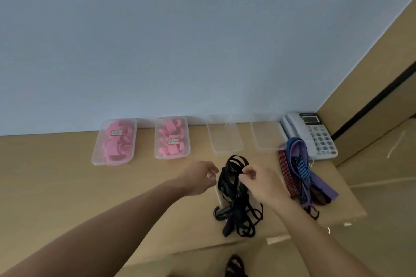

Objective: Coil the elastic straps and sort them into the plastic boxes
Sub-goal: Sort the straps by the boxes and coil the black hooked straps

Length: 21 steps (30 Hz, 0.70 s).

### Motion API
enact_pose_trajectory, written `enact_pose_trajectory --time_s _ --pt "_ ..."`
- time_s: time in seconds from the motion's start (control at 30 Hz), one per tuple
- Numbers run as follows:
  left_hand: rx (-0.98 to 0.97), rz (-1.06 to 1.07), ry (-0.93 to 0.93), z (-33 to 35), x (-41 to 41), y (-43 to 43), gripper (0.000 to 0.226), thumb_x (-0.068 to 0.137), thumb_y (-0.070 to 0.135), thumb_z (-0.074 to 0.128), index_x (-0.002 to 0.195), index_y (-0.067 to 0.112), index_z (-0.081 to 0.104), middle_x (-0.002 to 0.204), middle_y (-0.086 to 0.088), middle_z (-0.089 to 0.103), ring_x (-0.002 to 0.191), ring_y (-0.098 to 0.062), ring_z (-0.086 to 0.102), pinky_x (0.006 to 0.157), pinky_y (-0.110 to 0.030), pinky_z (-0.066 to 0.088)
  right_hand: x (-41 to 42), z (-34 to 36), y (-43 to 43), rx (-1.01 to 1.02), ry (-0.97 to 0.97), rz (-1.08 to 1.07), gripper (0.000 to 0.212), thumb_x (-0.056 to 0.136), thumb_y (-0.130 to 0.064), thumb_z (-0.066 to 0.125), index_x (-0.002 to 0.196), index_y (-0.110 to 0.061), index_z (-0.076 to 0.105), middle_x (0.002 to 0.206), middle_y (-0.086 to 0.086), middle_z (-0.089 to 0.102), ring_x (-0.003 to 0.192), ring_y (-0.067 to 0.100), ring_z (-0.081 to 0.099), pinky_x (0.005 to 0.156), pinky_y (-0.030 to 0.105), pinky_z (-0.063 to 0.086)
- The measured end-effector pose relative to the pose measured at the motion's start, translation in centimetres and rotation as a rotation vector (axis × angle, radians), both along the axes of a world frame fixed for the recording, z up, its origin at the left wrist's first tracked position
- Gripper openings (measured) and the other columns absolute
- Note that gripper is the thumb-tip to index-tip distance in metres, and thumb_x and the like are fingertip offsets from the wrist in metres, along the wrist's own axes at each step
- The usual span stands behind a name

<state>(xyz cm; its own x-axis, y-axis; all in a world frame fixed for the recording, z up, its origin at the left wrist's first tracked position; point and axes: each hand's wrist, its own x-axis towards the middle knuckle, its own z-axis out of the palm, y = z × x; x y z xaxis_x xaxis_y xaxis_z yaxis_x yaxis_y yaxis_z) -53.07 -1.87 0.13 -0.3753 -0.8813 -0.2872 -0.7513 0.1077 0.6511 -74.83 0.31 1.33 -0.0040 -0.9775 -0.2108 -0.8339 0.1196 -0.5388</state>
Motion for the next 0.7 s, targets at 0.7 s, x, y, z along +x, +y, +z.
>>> enact_pose_trajectory --time_s 0.7 --pt "0.187 0.188 0.219 6.6 -2.0 0.1 0.024 0.095 0.029 0.057 0.113 0.015 0.066 0.102 0.002 0.071 0.092 -0.009 0.064 0.072 -0.020 0.045 -1.4 4.3 -5.3 -0.162 -0.175 0.515 0.012 0.087 -0.035 0.070 0.097 -0.035 0.066 0.115 -0.021 0.057 0.110 0.001 0.046 0.085 0.012 0.032"
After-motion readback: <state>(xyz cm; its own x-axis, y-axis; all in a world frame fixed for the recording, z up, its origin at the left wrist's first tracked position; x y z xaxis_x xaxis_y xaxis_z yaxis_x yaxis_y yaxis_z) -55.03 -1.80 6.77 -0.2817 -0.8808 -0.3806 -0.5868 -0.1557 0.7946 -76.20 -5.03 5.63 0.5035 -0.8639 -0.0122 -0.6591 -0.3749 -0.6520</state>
